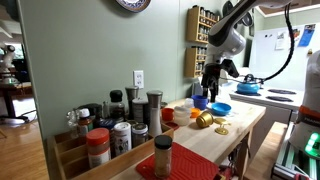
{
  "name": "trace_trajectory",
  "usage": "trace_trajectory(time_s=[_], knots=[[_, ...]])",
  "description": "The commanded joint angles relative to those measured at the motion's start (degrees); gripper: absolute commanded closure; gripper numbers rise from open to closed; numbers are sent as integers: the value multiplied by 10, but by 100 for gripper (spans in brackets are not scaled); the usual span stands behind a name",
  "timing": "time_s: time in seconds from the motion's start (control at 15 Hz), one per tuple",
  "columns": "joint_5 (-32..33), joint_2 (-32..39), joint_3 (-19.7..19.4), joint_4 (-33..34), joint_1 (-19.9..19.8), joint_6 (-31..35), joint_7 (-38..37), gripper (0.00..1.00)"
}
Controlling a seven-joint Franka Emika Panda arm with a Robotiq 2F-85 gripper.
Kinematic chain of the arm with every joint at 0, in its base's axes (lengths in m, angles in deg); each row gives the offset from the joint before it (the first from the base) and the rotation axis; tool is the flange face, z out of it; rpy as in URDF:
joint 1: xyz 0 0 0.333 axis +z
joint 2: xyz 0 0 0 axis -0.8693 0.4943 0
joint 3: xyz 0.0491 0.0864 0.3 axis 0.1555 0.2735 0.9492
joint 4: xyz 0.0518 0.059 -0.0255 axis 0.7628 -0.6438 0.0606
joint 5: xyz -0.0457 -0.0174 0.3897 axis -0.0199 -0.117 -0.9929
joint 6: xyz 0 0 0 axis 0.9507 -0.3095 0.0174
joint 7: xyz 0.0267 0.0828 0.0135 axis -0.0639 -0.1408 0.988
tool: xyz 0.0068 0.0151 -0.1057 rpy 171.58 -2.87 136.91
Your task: Pick up the gold lid from the table and put it on the gold cup
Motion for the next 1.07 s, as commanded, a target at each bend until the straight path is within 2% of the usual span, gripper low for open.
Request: trace_trajectory(time_s=[0.0,0.4,0.67,0.73,0.8,0.93,1.0], knots=[[-30,39,-6,-4,5,32,47,0],[-68,94,-1,2,-2,44,94,0],[-120,113,4,8,-3,69,136,0],[-126,118,4,9,-4,69,145,4],[-128,122,5,10,-6,71,149,24],[-131,129,5,11,-8,70,157,30],[-131,132,5,12,-9,69,159,37]])
